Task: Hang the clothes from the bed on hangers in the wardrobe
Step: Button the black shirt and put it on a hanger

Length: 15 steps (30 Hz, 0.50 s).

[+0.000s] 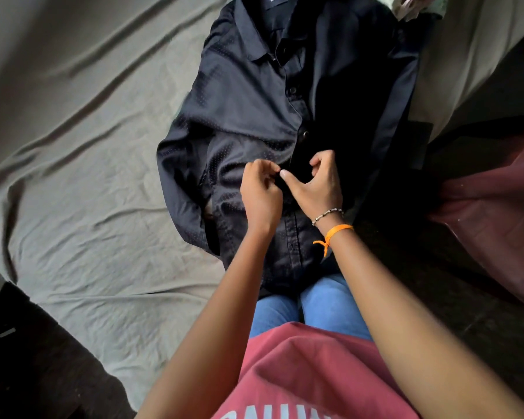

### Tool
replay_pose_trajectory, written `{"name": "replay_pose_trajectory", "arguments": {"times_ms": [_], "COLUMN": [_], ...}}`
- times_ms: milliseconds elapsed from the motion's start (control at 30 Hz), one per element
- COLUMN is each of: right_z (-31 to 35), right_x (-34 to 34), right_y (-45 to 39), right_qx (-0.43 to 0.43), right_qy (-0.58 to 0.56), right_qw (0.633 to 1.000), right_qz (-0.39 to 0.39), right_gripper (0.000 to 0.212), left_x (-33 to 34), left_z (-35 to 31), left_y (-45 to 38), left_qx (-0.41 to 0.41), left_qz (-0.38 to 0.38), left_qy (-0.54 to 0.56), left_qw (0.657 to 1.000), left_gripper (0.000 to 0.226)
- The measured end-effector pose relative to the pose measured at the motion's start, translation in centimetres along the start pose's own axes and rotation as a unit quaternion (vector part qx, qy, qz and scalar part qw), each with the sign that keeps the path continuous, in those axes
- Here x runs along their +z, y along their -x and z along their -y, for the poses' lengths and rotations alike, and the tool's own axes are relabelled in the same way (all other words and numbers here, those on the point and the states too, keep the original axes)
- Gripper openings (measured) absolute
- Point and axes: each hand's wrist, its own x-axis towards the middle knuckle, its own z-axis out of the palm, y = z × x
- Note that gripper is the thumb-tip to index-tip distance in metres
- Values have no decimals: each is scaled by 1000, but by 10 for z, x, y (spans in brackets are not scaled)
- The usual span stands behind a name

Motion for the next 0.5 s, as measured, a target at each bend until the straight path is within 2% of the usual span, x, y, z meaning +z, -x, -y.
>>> {"name": "replay_pose_trajectory", "arguments": {"times_ms": [100, 200, 300, 400, 500], "right_z": [-5, -11, -13, -11, -12], "right_x": [2, -12, -28, -34, -39], "right_y": [-5, -8, -9, -8, -7], "right_qx": [49, 86, 103, 87, 23], "right_qy": [40, 1, -60, -135, -57], "right_qw": [998, 996, 992, 986, 997], "right_qz": [13, -17, -47, -51, -42], "right_gripper": [27, 19, 19, 14, 31], "left_x": [5, 7, 11, 16, 21], "left_z": [10, 15, 11, 12, 17], "left_y": [9, 4, -1, -7, -15], "left_qx": [14, 26, 43, 79, 106], "left_qz": [28, 45, 65, 61, 62], "left_qy": [-47, -96, -187, -296, -364], "left_qw": [998, 994, 979, 950, 923], "left_gripper": [35, 19, 28, 30, 24]}}
